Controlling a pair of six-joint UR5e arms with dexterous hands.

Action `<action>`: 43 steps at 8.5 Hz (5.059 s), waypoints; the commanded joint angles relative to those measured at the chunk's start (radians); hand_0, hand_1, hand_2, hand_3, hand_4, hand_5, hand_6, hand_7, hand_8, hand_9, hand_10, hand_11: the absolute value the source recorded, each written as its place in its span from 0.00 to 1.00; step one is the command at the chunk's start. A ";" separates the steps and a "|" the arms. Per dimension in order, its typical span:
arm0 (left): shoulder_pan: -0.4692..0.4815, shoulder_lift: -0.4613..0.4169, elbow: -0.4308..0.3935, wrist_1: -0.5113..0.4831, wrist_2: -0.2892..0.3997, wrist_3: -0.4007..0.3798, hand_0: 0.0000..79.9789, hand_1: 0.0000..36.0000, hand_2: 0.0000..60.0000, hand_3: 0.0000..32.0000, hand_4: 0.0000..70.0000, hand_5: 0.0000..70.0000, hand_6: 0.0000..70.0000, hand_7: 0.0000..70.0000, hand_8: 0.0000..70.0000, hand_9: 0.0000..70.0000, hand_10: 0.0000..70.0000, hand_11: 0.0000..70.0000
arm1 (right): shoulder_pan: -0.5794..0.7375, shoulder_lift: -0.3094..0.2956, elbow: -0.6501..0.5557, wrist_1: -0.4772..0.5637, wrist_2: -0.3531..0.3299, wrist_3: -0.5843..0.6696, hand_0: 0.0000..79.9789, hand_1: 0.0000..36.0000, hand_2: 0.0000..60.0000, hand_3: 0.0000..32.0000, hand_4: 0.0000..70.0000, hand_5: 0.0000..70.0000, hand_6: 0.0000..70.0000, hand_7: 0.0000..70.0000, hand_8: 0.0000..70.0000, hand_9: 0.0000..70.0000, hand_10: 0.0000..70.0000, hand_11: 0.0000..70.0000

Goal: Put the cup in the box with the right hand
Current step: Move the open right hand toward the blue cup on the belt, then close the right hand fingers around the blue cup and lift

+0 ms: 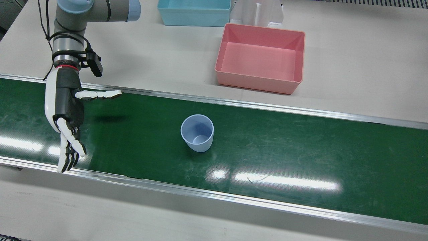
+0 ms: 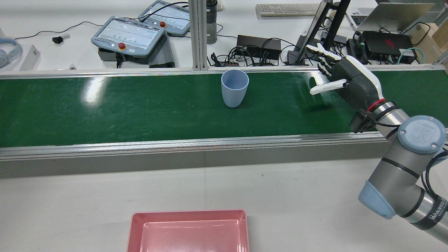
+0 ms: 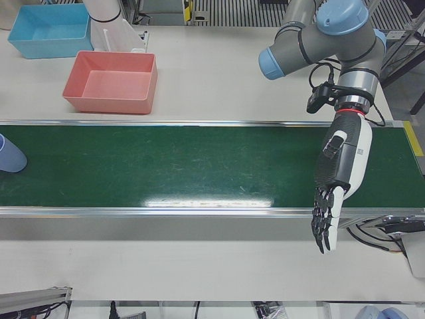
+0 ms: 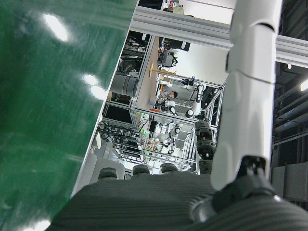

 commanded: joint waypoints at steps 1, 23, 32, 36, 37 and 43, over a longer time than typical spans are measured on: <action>-0.001 0.000 -0.001 0.002 0.000 0.001 0.00 0.00 0.00 0.00 0.00 0.00 0.00 0.00 0.00 0.00 0.00 0.00 | -0.029 0.032 -0.027 0.005 0.037 -0.009 0.78 0.51 0.00 0.00 0.00 0.10 0.01 0.00 0.00 0.00 0.00 0.00; 0.000 0.000 -0.001 0.000 0.000 0.001 0.00 0.00 0.00 0.00 0.00 0.00 0.00 0.00 0.00 0.00 0.00 0.00 | -0.123 0.069 -0.027 0.004 0.088 -0.010 0.74 0.55 0.00 0.00 0.01 0.10 0.02 0.00 0.00 0.00 0.00 0.00; 0.000 0.000 -0.001 0.000 0.000 -0.001 0.00 0.00 0.00 0.00 0.00 0.00 0.00 0.00 0.00 0.00 0.00 0.00 | -0.127 0.063 -0.037 0.004 0.111 -0.007 0.72 0.57 0.02 0.00 0.02 0.09 0.03 0.00 0.00 0.01 0.00 0.00; 0.000 0.000 -0.001 0.000 0.000 0.001 0.00 0.00 0.00 0.00 0.00 0.00 0.00 0.00 0.00 0.00 0.00 0.00 | -0.129 0.069 -0.057 0.007 0.128 -0.004 0.62 1.00 1.00 0.00 0.00 0.18 0.14 0.38 0.16 0.28 0.13 0.24; 0.000 0.000 -0.001 0.000 0.000 0.001 0.00 0.00 0.00 0.00 0.00 0.00 0.00 0.00 0.00 0.00 0.00 0.00 | -0.129 0.073 -0.065 0.007 0.129 -0.004 0.61 1.00 1.00 0.00 0.00 0.22 0.23 0.71 0.35 0.58 0.25 0.42; -0.001 0.000 -0.001 0.002 0.000 0.001 0.00 0.00 0.00 0.00 0.00 0.00 0.00 0.00 0.00 0.00 0.00 0.00 | -0.052 0.075 0.070 -0.008 0.115 -0.010 0.80 1.00 1.00 0.00 0.12 0.33 0.49 1.00 0.79 1.00 0.56 0.84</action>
